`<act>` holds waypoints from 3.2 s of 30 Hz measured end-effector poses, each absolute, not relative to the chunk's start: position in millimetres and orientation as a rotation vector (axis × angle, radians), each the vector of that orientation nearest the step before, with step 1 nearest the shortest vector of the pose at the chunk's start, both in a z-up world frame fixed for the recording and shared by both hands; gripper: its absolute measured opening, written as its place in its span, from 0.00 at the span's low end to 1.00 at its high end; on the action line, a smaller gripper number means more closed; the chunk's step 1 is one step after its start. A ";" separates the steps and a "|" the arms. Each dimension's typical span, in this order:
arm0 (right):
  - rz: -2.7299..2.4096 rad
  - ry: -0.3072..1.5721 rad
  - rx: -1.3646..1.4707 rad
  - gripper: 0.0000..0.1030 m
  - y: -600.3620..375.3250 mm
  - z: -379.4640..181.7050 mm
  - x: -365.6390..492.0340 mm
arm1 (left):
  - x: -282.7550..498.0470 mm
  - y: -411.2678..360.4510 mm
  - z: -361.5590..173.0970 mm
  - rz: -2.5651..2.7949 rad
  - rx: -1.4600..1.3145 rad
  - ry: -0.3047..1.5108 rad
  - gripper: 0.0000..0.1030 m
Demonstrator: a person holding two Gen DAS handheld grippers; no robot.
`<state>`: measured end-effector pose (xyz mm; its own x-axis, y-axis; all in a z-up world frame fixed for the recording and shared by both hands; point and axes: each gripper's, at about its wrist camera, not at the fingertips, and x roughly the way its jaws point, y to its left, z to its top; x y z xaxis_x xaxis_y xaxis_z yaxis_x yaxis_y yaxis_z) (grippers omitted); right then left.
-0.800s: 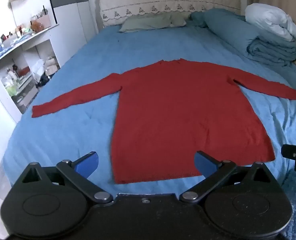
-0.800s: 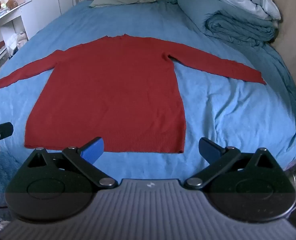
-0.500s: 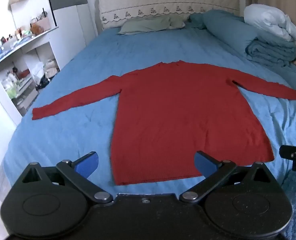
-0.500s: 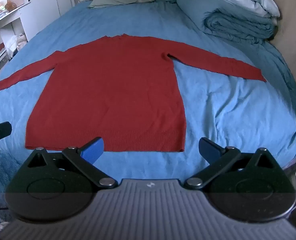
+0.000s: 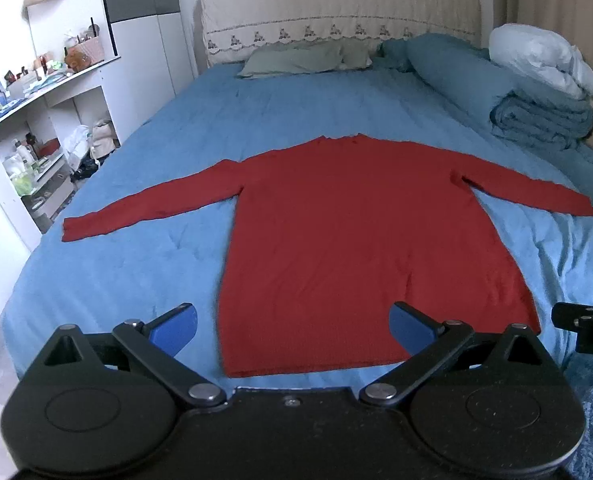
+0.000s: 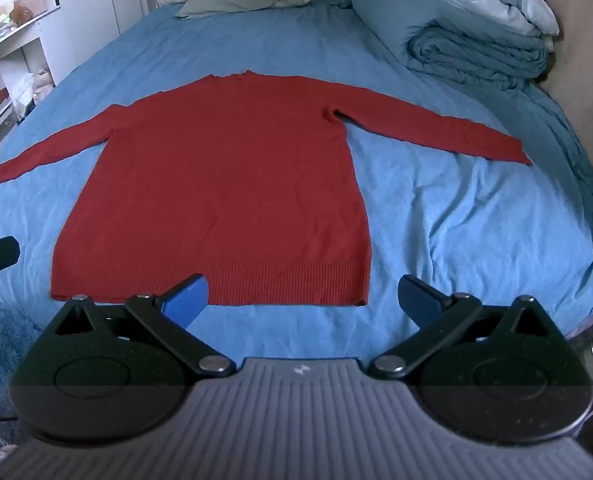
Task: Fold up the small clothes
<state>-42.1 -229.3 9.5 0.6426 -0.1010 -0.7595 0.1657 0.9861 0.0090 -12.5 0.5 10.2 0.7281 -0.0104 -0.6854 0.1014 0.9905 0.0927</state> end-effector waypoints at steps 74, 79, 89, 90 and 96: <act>-0.142 0.846 0.076 1.00 -225.9 12.2 -44.0 | -16.0 5.6 18.9 -0.065 0.081 0.743 1.00; -0.149 0.825 0.065 1.00 -228.6 16.6 -44.5 | -15.4 5.4 26.8 -0.074 0.100 0.717 1.00; -0.256 0.692 0.079 1.00 -283.4 50.9 -6.6 | 50.2 -39.5 60.6 -0.168 0.127 0.612 1.00; -0.272 0.675 0.086 1.00 -293.8 53.6 0.2 | 60.5 -49.0 62.8 -0.183 0.135 0.605 1.00; -0.375 0.610 0.138 1.00 -363.8 51.4 45.8 | 141.6 -117.3 56.2 -0.304 0.169 0.599 1.00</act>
